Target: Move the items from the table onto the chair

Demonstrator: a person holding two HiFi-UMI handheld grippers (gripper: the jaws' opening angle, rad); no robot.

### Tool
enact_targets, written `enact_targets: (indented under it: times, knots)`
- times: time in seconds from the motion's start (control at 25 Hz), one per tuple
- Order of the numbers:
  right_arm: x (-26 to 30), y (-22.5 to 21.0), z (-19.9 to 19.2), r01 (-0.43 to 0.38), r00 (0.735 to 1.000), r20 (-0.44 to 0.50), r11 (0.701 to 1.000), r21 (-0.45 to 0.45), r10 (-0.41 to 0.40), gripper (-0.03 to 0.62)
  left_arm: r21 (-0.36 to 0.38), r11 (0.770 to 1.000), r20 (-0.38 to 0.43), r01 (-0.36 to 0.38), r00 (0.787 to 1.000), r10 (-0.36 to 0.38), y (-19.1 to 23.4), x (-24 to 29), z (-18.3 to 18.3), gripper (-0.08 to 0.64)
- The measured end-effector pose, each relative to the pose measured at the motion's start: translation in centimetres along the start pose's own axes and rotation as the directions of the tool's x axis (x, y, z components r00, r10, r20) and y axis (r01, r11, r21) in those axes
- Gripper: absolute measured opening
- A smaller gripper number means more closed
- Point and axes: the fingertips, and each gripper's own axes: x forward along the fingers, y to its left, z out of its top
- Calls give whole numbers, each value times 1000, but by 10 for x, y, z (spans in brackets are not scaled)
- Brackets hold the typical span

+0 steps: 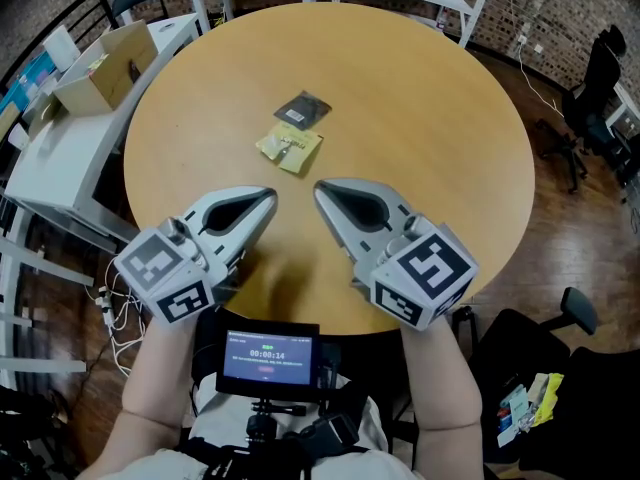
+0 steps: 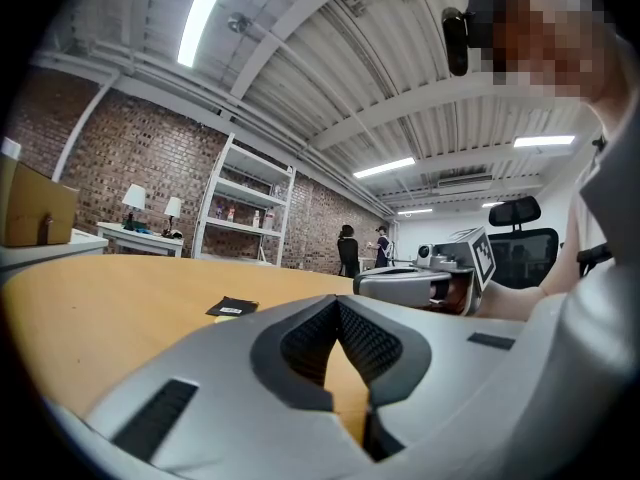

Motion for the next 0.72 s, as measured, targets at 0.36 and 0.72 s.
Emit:
enact_targets:
  times: [0.36, 0.72]
  knots:
    - [5, -13, -6, 50, 996, -62, 993, -108, -57, 7, 0, 1000, -10, 7, 1000, -7, -1, -1, -2, 11]
    - [33, -34, -31, -54, 941, -293, 777, -627, -171, 44, -4, 1000, 5, 21, 1000, -21, 0, 0, 0, 11]
